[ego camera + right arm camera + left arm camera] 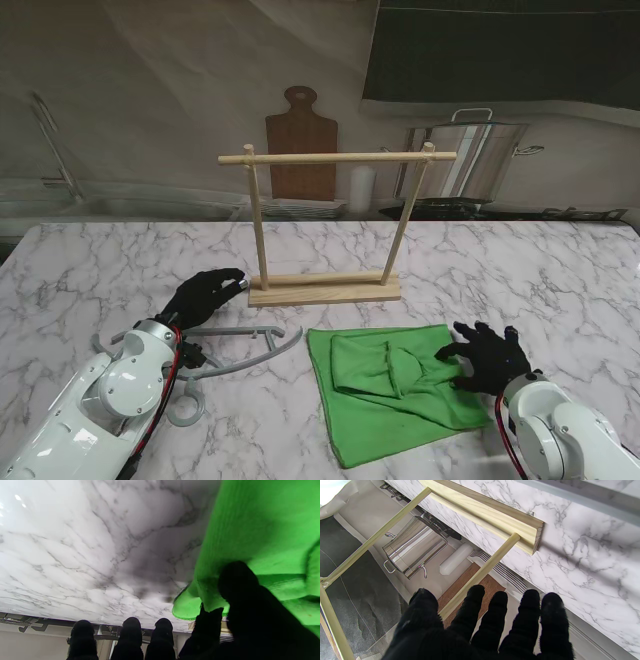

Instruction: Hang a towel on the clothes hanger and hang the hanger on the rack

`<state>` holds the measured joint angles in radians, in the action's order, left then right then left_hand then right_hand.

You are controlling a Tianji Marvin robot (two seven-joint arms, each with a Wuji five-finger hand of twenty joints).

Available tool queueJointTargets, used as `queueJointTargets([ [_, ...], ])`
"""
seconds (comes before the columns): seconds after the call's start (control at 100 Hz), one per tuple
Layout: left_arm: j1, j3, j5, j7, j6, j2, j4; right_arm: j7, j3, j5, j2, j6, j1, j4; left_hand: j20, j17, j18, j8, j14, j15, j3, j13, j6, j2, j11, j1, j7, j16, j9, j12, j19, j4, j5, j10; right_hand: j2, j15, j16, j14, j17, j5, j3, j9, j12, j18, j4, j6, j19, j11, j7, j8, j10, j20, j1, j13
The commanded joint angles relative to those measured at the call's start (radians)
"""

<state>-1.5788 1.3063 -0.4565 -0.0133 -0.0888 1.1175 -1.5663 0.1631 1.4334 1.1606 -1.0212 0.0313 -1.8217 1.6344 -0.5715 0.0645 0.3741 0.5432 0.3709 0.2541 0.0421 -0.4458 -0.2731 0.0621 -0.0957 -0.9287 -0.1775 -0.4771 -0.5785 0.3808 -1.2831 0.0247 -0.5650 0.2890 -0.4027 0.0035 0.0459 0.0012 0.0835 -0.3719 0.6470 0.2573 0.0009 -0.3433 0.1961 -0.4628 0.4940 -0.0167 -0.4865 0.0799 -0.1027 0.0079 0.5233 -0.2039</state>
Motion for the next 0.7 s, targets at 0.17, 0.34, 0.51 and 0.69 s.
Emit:
queueJointTargets([
  [0.17,0.001,-0.003,-0.003,0.009,-0.005,0.001,0.001,-0.106,-0.028,-0.047,-0.015,-0.009,-0.007,-0.069,-0.014,-0.020,-0.006,-0.012,-0.026,-0.010,-0.002,0.015,0.009,0.053,0.010,-0.015,0.005,0.002,0.034,-0.010,0.710,-0.002,0.023,-0.013,0.005,-0.019,-0.012,-0.054,-0.032,-0.382,0.099,0.181,0.019,0.039,0.045,-0.033,-0.031,-0.002,-0.475,-0.022,-0.067,-0.014,0.073,-0.082],
  [0.34,0.002,-0.004,-0.003,0.005,-0.008,0.002,0.003,-0.210,-0.025,-0.082,-0.029,-0.029,-0.014,-0.074,-0.015,-0.021,-0.008,-0.012,-0.026,-0.010,-0.002,0.015,0.009,0.053,0.011,-0.014,0.005,0.002,0.037,-0.011,0.710,-0.002,0.023,-0.015,0.011,0.010,0.022,-0.053,-0.069,-0.474,0.168,0.215,0.232,0.051,0.052,0.161,-0.037,0.368,-0.492,0.201,-0.057,-0.012,0.110,-0.172],
  [0.51,0.002,-0.003,-0.003,0.005,-0.010,0.002,0.003,-0.305,-0.028,-0.124,-0.043,-0.061,-0.008,-0.092,-0.016,-0.021,-0.007,-0.012,-0.027,-0.010,-0.001,0.016,0.008,0.052,0.011,-0.014,0.004,0.002,0.039,-0.011,0.710,-0.002,0.023,-0.013,0.064,0.173,0.157,0.001,-0.061,-0.466,0.189,0.275,0.357,0.047,0.051,0.336,0.004,0.635,-0.511,0.452,0.054,-0.014,0.149,-0.294],
  [0.69,0.002,-0.003,-0.001,0.007,-0.012,0.002,0.004,-0.342,-0.012,-0.154,-0.053,-0.076,-0.019,-0.063,-0.016,-0.021,-0.007,-0.012,-0.027,-0.011,-0.002,0.016,0.010,0.052,0.011,-0.013,0.004,0.003,0.041,-0.012,0.711,-0.002,0.023,-0.014,0.106,0.320,0.266,0.005,-0.048,-0.454,0.181,0.353,0.471,0.042,0.048,0.416,0.050,0.759,-0.539,0.560,0.101,-0.016,0.163,-0.368],
])
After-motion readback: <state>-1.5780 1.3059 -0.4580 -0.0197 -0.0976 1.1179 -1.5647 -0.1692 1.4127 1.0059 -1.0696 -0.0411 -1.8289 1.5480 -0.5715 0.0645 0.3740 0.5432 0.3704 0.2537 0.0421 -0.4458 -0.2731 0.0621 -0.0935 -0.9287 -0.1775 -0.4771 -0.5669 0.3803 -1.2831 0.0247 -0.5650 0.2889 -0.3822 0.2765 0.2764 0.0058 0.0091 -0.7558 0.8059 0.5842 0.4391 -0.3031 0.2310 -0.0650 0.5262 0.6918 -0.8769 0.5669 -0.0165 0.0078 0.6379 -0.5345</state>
